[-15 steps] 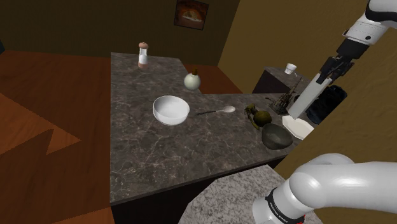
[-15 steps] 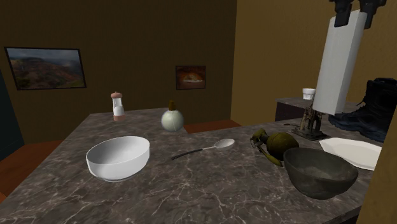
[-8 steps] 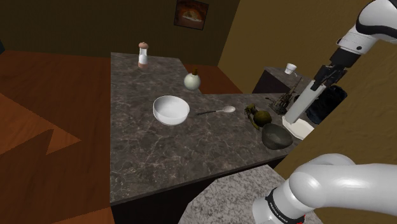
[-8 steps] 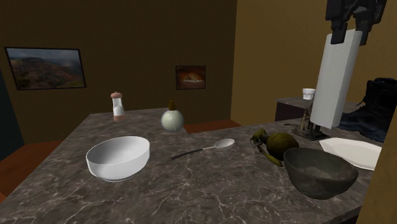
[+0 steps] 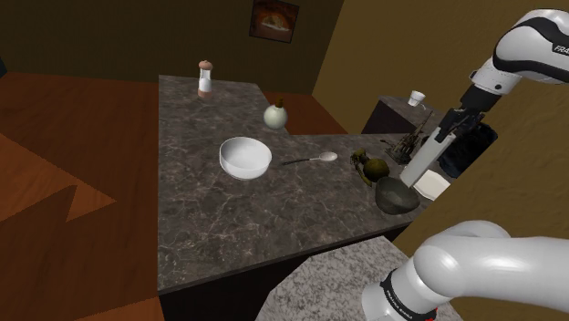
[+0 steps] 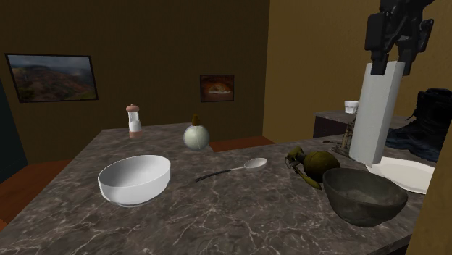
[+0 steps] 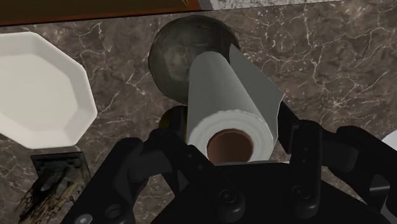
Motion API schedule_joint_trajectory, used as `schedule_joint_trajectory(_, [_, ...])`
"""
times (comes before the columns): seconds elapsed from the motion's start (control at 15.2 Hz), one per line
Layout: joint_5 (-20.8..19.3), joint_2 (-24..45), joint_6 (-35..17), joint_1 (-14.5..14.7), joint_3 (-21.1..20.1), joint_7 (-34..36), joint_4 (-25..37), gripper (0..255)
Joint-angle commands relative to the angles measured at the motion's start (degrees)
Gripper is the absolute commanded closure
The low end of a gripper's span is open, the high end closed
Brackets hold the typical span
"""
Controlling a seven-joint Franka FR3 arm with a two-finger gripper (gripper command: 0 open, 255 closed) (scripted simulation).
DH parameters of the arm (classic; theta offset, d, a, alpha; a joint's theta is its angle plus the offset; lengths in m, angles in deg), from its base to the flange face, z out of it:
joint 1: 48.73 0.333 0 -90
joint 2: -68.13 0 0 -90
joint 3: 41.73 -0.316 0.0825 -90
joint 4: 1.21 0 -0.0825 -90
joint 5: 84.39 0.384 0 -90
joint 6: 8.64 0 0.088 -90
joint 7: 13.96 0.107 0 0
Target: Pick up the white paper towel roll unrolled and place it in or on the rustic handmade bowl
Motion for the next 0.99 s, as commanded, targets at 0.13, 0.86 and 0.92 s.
schedule_joint_trajectory(0.13, [-0.6, -0.6, -2.6, -0.5, 1.0, 0.1, -3.4, 255])
schedule_joint_trajectory(0.86, [-2.1, -1.2, -8.7, -1.4, 2.7, 0.4, -9.9, 255])
schedule_joint_trajectory(0.92, [-2.1, -1.1, -8.7, -1.4, 2.7, 0.4, -9.9, 255])
